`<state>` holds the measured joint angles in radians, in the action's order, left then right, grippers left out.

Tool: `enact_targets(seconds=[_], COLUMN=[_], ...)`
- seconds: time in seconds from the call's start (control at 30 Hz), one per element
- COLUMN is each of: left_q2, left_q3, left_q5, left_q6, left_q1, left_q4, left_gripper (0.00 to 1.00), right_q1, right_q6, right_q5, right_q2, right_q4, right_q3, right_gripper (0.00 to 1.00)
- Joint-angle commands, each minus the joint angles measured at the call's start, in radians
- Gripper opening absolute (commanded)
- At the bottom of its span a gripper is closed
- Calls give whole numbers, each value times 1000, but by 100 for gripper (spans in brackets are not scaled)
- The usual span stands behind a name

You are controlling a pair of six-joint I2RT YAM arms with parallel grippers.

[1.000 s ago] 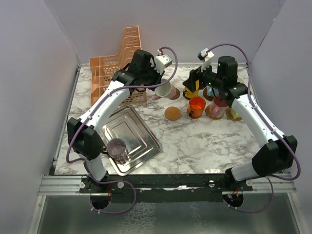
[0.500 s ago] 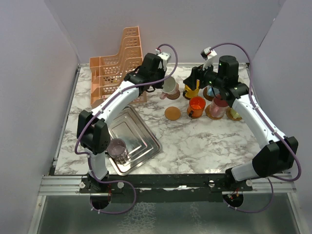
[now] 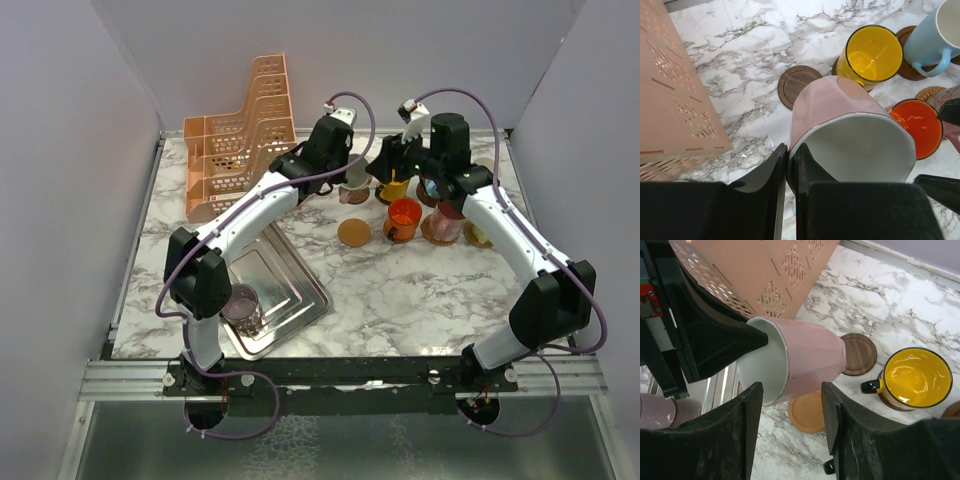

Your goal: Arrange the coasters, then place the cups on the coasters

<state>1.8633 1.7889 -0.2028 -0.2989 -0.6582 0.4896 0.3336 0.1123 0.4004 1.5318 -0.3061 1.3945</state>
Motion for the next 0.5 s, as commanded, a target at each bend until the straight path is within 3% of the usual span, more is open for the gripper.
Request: enact_targets(seconds=[0.0, 0.27, 0.47], left_q2=[-18, -15, -5], left_q3=[75, 83, 92], left_q5=[-119, -162, -218], left_q6=[-51, -42, -43], left_q1=[-29, -60, -80], left_q4=[-80, -76, -74], left_gripper=[0, 0, 4], right_q1=[18, 37, 46], right_q6=[21, 21, 9], right_q5=[-40, -130, -207], right_q2=[31, 86, 111], right_q4=[-7, -37, -63], right_q3=[46, 84, 102], right_gripper=[49, 40, 25])
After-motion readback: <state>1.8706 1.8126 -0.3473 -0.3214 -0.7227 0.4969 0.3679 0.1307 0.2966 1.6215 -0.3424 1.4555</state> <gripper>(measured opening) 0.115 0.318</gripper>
